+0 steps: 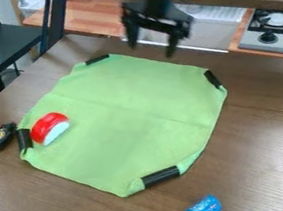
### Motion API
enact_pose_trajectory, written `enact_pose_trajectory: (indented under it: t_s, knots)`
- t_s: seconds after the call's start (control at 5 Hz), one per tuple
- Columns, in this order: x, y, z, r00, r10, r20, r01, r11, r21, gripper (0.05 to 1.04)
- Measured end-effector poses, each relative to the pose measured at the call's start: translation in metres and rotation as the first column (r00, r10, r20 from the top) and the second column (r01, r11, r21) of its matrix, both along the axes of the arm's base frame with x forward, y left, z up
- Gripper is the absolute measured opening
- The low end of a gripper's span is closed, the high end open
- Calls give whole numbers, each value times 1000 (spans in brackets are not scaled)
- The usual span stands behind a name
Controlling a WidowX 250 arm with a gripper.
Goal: Fold the cloth from top right to bottom left
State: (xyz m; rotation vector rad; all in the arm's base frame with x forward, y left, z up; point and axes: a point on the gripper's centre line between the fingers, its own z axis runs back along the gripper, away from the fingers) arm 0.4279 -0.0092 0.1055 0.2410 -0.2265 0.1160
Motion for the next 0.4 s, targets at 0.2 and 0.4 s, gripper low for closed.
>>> enact_pose_trajectory:
  t_s: [0.2,0.4]
  knots:
    - [15,-27,-15,994,-28,105,31,999,-31,999]
    - [26,-35,-35,984,-23,175,36,997,-71,1000]
